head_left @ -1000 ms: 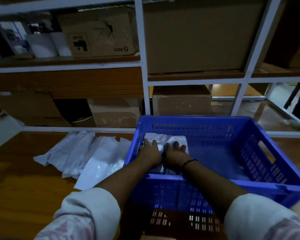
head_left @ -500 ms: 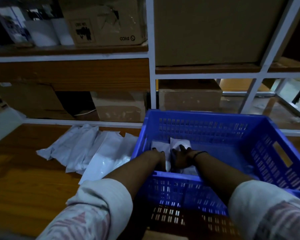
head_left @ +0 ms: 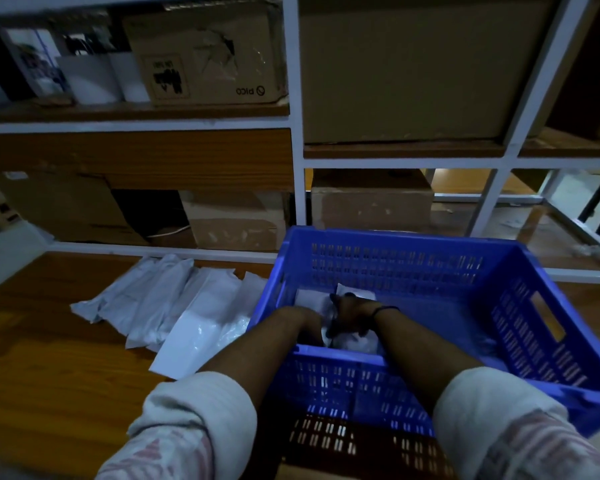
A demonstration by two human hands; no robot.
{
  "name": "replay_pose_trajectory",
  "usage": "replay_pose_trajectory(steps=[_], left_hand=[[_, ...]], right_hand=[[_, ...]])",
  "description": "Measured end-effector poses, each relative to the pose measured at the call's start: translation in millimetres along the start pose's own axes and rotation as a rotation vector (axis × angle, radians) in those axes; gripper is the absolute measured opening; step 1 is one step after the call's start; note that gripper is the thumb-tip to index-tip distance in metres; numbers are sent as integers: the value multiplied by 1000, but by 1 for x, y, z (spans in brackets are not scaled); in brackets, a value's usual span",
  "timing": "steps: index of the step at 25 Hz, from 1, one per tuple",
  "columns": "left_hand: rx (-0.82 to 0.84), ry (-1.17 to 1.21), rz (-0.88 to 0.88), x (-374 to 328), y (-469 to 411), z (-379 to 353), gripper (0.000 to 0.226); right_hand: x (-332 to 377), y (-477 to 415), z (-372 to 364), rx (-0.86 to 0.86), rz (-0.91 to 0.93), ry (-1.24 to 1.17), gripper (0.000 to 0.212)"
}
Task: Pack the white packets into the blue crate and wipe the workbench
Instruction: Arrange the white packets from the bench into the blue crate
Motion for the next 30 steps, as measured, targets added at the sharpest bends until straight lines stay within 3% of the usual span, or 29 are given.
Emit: replay_pose_trajectory(steps=[3, 5, 7, 10, 14, 19, 21, 24, 27, 30], left_hand=[[-513, 113, -61, 4, 35, 62, 35], [-848, 220, -120, 19, 77, 97, 36], [-1023, 373, -148, 52, 115, 115, 46], [-1134, 492, -110, 122, 140, 128, 52], [-1139, 523, -69, 207, 128, 112, 52], [-925, 629, -4, 300, 70, 70, 53], [-776, 694, -7, 306, 46, 46, 61], [-696, 520, -39, 278, 18, 11, 67], [-599, 534, -21, 261, -5, -19, 65], [-673, 470, -21, 269, -16, -39, 69]], right_hand=[[17, 10, 40, -231, 78, 92, 87], [25, 19, 63, -377, 55, 124, 87], [45, 31, 83, -527, 65, 137, 89], [89, 43, 100, -714, 97, 87, 88], [165, 21, 90, -777, 166, 64, 86], [251, -37, 57, -795, 307, -64, 79], [253, -60, 35, -747, 236, -99, 77], [231, -85, 0, -716, 5, -140, 65], [197, -90, -31, -716, -236, -119, 71], [182, -94, -62, -666, -309, -70, 60]])
Point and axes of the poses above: each hand's wrist, its own y-axis away from the middle knuckle, its own z-axis out of the back of the hand, x = y × z, the point moved 10 cm from there along -y, towards the middle knuckle, and after that the axes turned 15 degrees about z, right-handed, at the moved point
